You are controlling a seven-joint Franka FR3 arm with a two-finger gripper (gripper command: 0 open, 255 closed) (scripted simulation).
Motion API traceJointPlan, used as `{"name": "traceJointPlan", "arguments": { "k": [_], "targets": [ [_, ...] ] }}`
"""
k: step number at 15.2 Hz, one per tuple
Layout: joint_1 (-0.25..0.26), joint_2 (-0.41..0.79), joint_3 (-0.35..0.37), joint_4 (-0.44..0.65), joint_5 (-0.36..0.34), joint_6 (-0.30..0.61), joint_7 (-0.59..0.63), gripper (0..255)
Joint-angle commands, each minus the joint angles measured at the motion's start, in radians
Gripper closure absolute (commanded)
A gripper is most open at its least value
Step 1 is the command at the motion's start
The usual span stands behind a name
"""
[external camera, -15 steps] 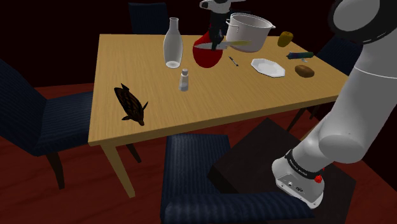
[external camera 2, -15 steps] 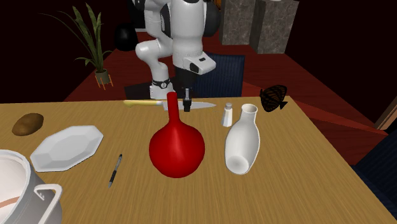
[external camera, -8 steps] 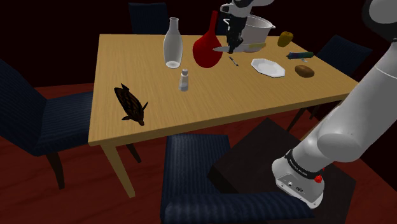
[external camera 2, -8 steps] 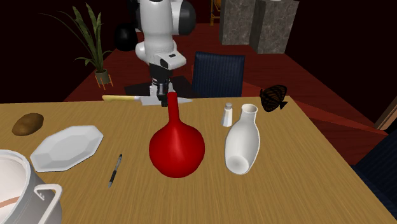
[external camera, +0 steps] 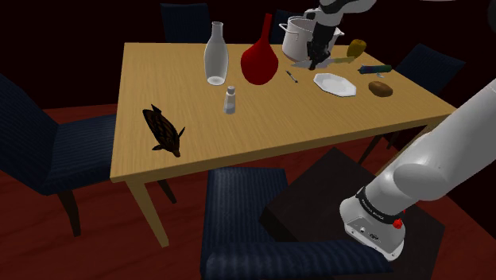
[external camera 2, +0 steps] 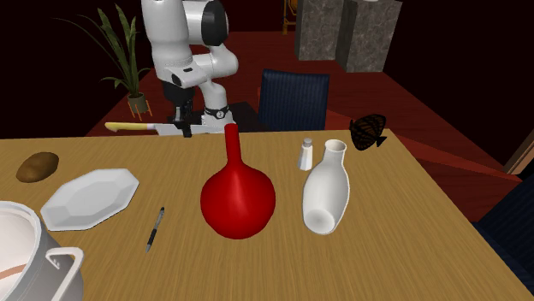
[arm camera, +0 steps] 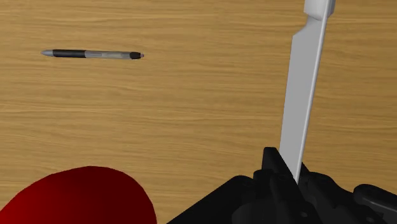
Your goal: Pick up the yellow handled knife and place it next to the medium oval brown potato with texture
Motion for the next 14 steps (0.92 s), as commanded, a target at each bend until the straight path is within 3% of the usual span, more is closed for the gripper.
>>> {"name": "traceJointPlan", "arguments": {
  "k": [1,14],
  "targets": [
    [-0.019,-0.047,-0.019,-0.056,-0.017,0.013,-0.032,255],
    [-0.160,-0.169,-0.188,-0.167,-0.101,0.032,-0.299,255]
  ]
}}
